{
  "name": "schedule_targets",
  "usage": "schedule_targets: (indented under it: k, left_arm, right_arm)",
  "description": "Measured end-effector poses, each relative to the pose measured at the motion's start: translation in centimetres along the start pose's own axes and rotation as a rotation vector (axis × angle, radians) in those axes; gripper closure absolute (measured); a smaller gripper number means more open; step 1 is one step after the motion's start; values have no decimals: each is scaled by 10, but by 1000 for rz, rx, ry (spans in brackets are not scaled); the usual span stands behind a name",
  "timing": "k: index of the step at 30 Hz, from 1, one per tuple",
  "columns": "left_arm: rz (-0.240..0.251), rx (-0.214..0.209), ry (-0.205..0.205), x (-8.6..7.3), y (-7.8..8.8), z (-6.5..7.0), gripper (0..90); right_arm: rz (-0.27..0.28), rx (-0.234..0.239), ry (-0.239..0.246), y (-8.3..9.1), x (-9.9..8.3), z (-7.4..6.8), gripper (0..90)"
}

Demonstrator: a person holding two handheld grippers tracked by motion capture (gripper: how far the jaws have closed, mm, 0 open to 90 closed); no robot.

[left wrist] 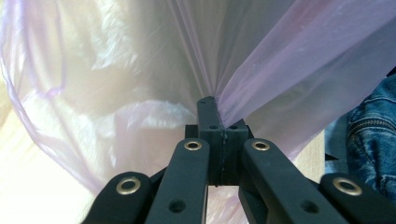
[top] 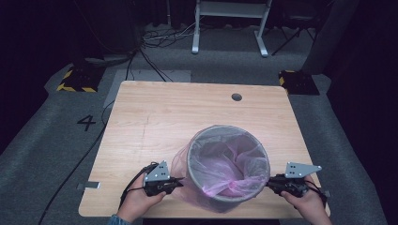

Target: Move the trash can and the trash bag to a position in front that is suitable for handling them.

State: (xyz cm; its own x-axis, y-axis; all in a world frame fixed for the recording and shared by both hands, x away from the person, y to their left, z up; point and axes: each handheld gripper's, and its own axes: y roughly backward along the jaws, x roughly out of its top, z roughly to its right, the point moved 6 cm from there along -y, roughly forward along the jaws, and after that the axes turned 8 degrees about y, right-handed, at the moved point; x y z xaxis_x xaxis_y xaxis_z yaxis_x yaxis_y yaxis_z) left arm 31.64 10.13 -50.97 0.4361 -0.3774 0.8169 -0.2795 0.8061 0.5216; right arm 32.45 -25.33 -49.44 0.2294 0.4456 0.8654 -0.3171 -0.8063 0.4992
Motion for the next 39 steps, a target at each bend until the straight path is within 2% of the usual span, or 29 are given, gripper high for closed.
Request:
schedule_targets:
  k: [3, 5, 7, 13, 15, 17, 19, 20, 22, 23, 25, 27, 29, 30, 31, 33, 34, 35, 36, 37, 38, 39]
  left_arm:
    - [-3, 29, 15, -2, 1, -6, 900]
    - [1, 29, 30, -3, 1, -8, 900]
    - [-2, 36, 22, -2, 0, -8, 900]
    - [9, 46, 33, 1, -1, -10, 900]
    - [-24, 55, 49, -1, -2, -11, 900]
    - [-106, 87, 48, -8, -4, -13, 900]
    - [-194, 89, 50, -20, -9, -13, 900]
    - [-214, 67, 51, -23, -11, -11, 900]
    - [-220, 5, 42, -26, -12, -5, 900]
    - [-226, -18, 44, -26, -12, -2, 900]
    - [-244, -18, 47, -28, -8, -1, 900]
    - [-259, 21, 55, -31, -3, -5, 900]
    - [-278, 46, 53, -33, 4, -6, 900]
    - [-272, 40, 53, -34, 6, -6, 900]
    - [-257, 23, 64, -34, 8, -6, 899]
    - [-220, -13, 83, -34, 14, -5, 887]
    - [-196, -21, 70, -32, 16, -4, 831]
    - [-156, -22, 57, -28, 18, -2, 707]
    - [-115, -22, 47, -22, 20, 0, 561]
    - [-75, -20, 29, -16, 22, 2, 460]
    - [-39, -19, 12, -9, 23, 5, 391]
    - [-5, -21, -3, -1, 24, 8, 337]
  right_arm:
    - [-13, -31, -16, 0, -7, 9, 900]
    - [-11, -39, -40, -2, -12, 15, 900]
    - [-25, -41, -58, -5, -17, 18, 900]
    - [-138, -36, -70, -13, -31, 18, 900]
    - [-144, -35, -74, -12, -31, 17, 900]
    - [-128, -38, -65, -9, -29, 16, 900]
    - [-92, -44, -61, -4, -24, 16, 899]
    - [-69, -50, -56, -2, -20, 16, 890]
    - [-25, -71, -45, 3, -13, 17, 881]
    - [-21, -77, -43, 4, -12, 17, 889]
    - [-68, -79, -48, 3, -18, 18, 900]
    - [-133, -70, -57, 0, -29, 18, 900]
    - [-222, -46, -69, -2, -42, 15, 900]
    - [-254, -28, -76, -1, -48, 12, 900]
    - [-251, -17, -88, 0, -49, 11, 900]
    - [-294, 8, -96, 9, -51, 7, 900]
    - [-299, 8, -83, 13, -51, 5, 900]
    - [-291, 16, -71, 17, -49, 3, 857]
    - [-264, 21, -57, 20, -45, 1, 722]
    - [-216, 6, -27, 22, -39, 1, 569]
    - [-157, -16, 4, 25, -31, 0, 455]
    - [-102, -25, 22, 27, -22, -1, 382]
